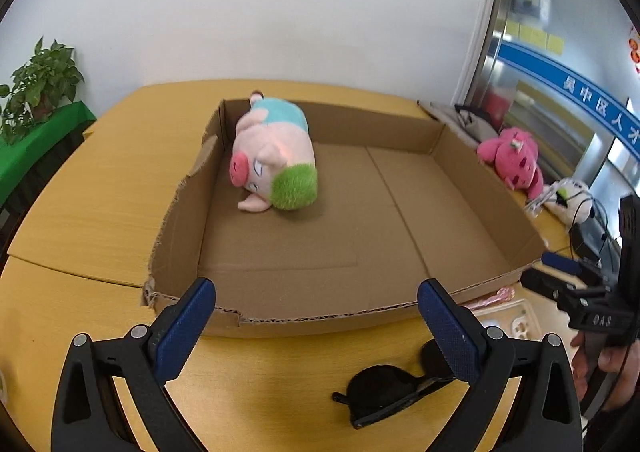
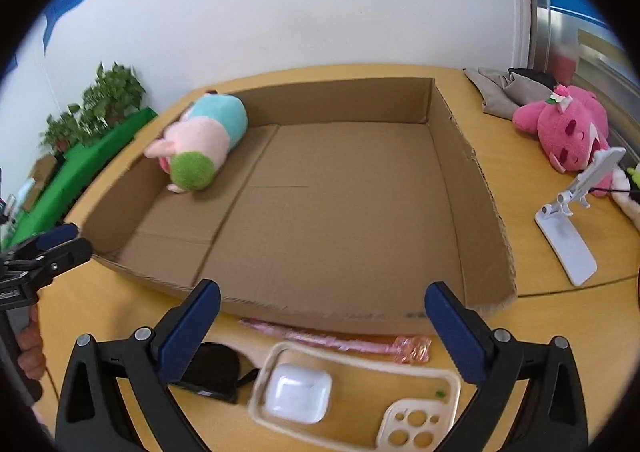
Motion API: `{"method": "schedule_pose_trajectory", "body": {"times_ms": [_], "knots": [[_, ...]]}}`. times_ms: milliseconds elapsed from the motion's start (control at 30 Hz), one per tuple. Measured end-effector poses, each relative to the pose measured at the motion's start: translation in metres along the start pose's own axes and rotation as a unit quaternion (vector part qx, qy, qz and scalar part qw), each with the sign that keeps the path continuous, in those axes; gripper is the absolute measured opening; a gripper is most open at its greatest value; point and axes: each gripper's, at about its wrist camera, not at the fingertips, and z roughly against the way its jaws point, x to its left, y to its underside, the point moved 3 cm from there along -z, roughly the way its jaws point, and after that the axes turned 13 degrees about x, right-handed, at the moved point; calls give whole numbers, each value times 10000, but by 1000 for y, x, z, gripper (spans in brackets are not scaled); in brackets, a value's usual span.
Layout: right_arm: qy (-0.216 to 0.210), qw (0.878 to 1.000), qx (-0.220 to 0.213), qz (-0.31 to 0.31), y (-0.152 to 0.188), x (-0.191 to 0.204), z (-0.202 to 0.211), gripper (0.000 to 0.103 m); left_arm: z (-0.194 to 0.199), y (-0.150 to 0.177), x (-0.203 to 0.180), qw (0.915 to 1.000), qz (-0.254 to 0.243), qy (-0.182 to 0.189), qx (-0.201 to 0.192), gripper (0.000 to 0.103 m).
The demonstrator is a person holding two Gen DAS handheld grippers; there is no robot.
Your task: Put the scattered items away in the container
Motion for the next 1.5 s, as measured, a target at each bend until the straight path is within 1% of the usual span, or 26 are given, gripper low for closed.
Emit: {"method": "schedule_pose_trajectory", "body": {"times_ms": [33, 133, 233, 333, 467, 567, 667, 800, 867, 967, 1033, 1100, 1167, 1200, 1300, 1367, 1400, 1467, 1500], "knots": [[-73, 10000, -40, -22, 6, 0, 7, 102, 4, 1, -1, 10000, 37, 23, -50, 102], [-115, 9999, -97, -51, 21, -4, 23, 102, 14, 5, -8, 9998, 116, 79, -165, 102], [-51, 10000, -66, -53, 35, -15, 33, 102, 16, 10, -21, 9996, 74, 218, -166, 102], [114, 9997, 131, -175, 49, -35, 34, 102, 9, 16, -40, 9990, -37, 442, -21, 103], [71, 9981, 446, -419, 60, -53, 26, 102, 3, 21, -61, 9986, -222, 482, 57, 102], [89, 9987, 372, -348, 68, -51, 29, 102, 2, 22, -73, 9979, -274, 575, 90, 102], [75, 9994, 252, -246, 72, -47, 36, 102, 2, 24, -84, 9977, -345, 579, 108, 103], [180, 9994, 217, -209, 77, -57, 38, 102, -2, 29, -99, 9962, -441, 717, 203, 103], [215, 9986, 374, -310, 81, -70, 31, 102, -9, 31, -109, 9949, -551, 782, 306, 102], [94, 9962, 673, -548, 89, -88, 17, 102, -22, 35, -128, 9925, -746, 835, 494, 101], [176, 9947, 767, -664, 94, -96, 11, 102, -33, 37, -139, 9895, -857, 962, 652, 100], [211, 9938, 830, -707, 98, -100, 6, 100, -50, 38, -149, 9856, -910, 1098, 910, 97], [254, 9934, 870, -706, 100, -102, 3, 98, -67, 40, -156, 9823, -966, 1104, 1161, 90], [280, 9932, 883, -708, 102, -102, 1, 97, -74, 40, -158, 9812, -982, 1086, 1256, 88], [358, 9927, 895, -731, 103, -104, -2, 89, -95, 43, -164, 9775, -984, 1052, 1539, 82], [372, 9922, 925, -746, 104, -106, -5, 84, -107, 46, -168, 9743, -976, 1092, 1711, 73], [367, 9920, 938, -765, 104, -108, -7, 82, -112, 48, -169, 9730, -992, 1089, 1779, 70], [429, 9922, 880, -768, 103, -110, -7, 72, -119, 49, -172, 9706, -1026, 1089, 1888, 61], [459, 9924, 856, -751, 102, -111, -8, 70, -121, 49, -173, 9694, -1004, 1144, 1927, 61]]}}
